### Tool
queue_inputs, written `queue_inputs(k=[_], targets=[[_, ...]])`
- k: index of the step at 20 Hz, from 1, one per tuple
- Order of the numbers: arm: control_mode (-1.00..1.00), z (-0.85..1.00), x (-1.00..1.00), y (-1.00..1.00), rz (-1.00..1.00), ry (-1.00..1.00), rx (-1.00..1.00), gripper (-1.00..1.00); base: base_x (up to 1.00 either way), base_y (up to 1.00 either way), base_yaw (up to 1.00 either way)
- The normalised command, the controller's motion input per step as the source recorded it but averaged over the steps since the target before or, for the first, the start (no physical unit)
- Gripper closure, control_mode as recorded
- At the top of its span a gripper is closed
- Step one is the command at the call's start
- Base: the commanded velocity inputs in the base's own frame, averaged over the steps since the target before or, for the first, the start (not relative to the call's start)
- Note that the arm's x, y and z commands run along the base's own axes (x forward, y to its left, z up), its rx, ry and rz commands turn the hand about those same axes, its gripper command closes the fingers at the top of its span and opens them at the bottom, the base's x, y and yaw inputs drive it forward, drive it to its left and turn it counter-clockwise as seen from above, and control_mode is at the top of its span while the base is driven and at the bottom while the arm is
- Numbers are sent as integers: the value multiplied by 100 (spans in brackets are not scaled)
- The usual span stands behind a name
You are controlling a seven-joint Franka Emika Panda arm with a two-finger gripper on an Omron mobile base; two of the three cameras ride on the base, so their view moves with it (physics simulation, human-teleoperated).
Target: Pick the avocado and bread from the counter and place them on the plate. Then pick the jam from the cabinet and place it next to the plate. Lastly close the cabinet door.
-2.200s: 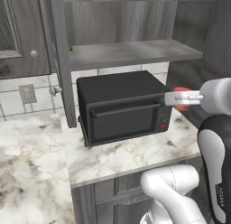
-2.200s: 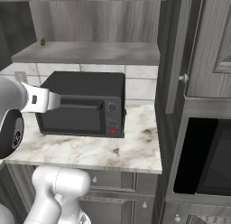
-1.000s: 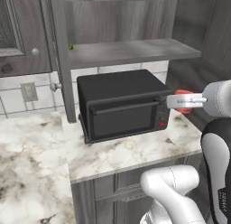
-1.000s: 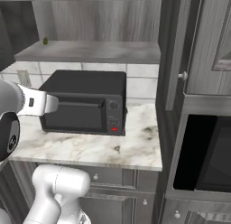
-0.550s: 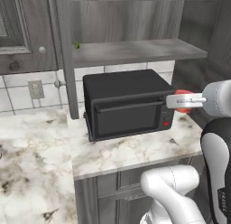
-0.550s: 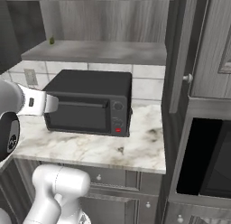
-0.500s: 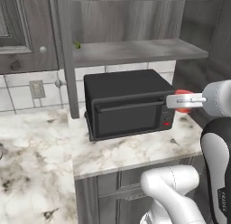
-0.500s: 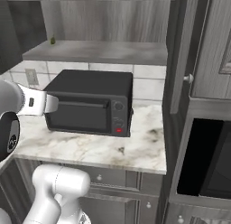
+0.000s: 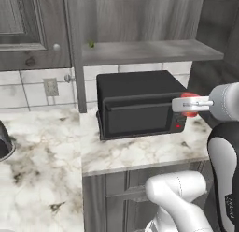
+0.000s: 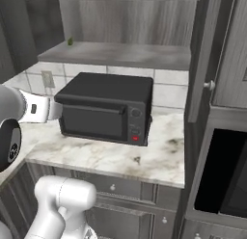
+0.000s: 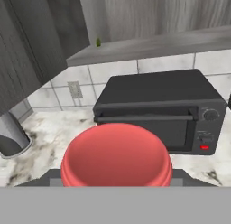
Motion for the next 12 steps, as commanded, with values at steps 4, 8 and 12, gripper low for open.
queue_inputs(k=[4, 8, 12], targets=[[100, 0, 0, 0, 0, 0, 0, 100, -41, -8, 21], [100, 0, 0, 0, 0, 0, 0, 100, -42, -4, 22], [100, 0, 0, 0, 0, 0, 0, 100, -36, 0, 23]])
